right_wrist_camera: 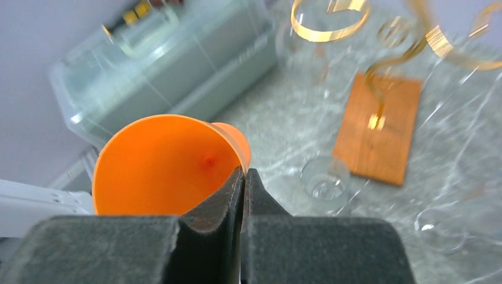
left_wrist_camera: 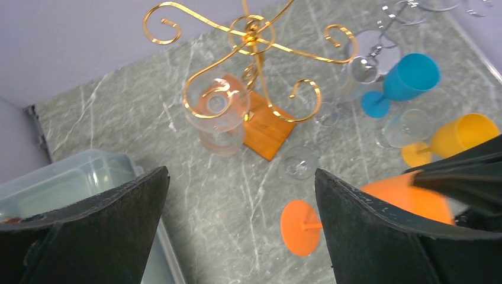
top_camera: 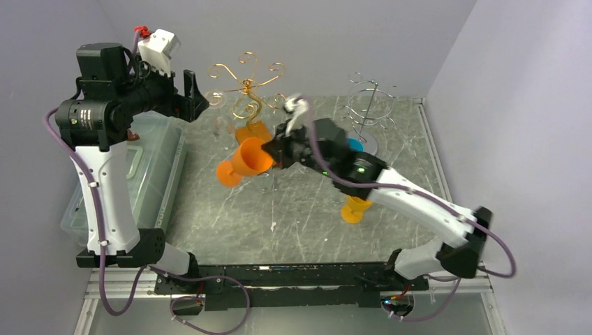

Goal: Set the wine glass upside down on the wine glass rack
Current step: Turn the wine glass upside down at the wine rack.

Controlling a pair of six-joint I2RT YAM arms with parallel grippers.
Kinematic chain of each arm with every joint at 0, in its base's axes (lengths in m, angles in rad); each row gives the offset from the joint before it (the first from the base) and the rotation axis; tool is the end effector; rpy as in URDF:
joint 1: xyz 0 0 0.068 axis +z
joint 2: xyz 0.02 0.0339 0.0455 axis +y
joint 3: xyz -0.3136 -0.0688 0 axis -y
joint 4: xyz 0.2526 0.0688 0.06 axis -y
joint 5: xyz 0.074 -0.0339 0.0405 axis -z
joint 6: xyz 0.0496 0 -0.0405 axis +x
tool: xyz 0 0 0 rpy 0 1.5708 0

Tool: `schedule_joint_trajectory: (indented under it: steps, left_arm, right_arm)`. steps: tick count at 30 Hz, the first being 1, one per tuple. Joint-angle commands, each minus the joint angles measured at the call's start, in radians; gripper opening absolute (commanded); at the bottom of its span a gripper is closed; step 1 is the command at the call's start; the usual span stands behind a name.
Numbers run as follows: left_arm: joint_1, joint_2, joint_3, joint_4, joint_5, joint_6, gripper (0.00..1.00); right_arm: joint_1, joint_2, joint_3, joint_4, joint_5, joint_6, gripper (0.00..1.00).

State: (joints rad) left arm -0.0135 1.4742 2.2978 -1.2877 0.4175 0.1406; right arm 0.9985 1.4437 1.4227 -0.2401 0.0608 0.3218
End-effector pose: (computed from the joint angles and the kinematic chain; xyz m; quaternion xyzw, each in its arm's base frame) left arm 0.2238 -0.0231 0.5983 0.1727 0.8214 -0.1433 0.5243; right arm 0.1939 0.2954 0.4474 -0.2457 0.7540 0.3543 0.4956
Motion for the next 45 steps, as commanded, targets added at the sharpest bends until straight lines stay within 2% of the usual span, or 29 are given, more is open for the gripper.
schedule_joint_trajectory:
  steps: [1,7,13,19,28,32,34,35,38,40,41,43,45]
  left_arm:
    - [0.003,-0.014,0.055,-0.011,0.157,-0.029,0.99]
    - [0.003,-0.031,0.011,0.017,0.293,-0.030,0.99]
    - [0.003,-0.061,-0.087,0.033,0.410,-0.010,0.97]
    - [0.003,-0.048,-0.193,0.079,0.550,-0.043,0.92]
    - [-0.002,0.007,-0.189,0.134,0.654,-0.076,0.82]
    - [-0.029,0.024,-0.198,0.152,0.666,-0.077,0.70]
    - [-0.048,0.037,-0.187,0.134,0.650,-0.041,0.59]
    - [-0.056,0.041,-0.181,0.123,0.643,-0.024,0.52]
    - [-0.063,0.049,-0.171,0.110,0.605,0.008,0.19]
    - [-0.063,0.045,-0.164,0.122,0.562,0.033,0.06]
    - [-0.064,0.042,-0.161,0.139,0.540,0.045,0.03]
    - [-0.065,0.025,-0.157,0.193,0.486,0.072,0.00]
    - [-0.068,0.005,-0.159,0.254,0.431,0.130,0.00]
  right_arm:
    - [-0.002,-0.179,0.051,-0.005,0.103,-0.077,0.00]
    - [-0.006,-0.258,0.109,-0.016,0.180,-0.121,0.00]
    - [-0.008,-0.312,0.085,0.104,0.240,-0.171,0.00]
    - [-0.008,-0.297,0.097,0.183,0.222,-0.178,0.00]
    - [-0.007,-0.258,0.107,0.231,0.167,-0.150,0.00]
    - [-0.008,-0.249,0.080,0.293,0.131,-0.132,0.00]
    - [-0.008,-0.244,0.069,0.316,0.119,-0.124,0.00]
    - [-0.008,-0.245,0.058,0.332,0.114,-0.124,0.00]
    - [-0.008,-0.253,0.026,0.359,0.102,-0.119,0.00]
    - [-0.008,-0.255,0.022,0.335,0.092,-0.119,0.00]
    - [-0.008,-0.256,0.026,0.311,0.085,-0.117,0.08]
    - [-0.008,-0.260,0.030,0.252,0.076,-0.117,0.37]
    - [-0.008,-0.269,0.030,0.144,0.095,-0.114,0.59]
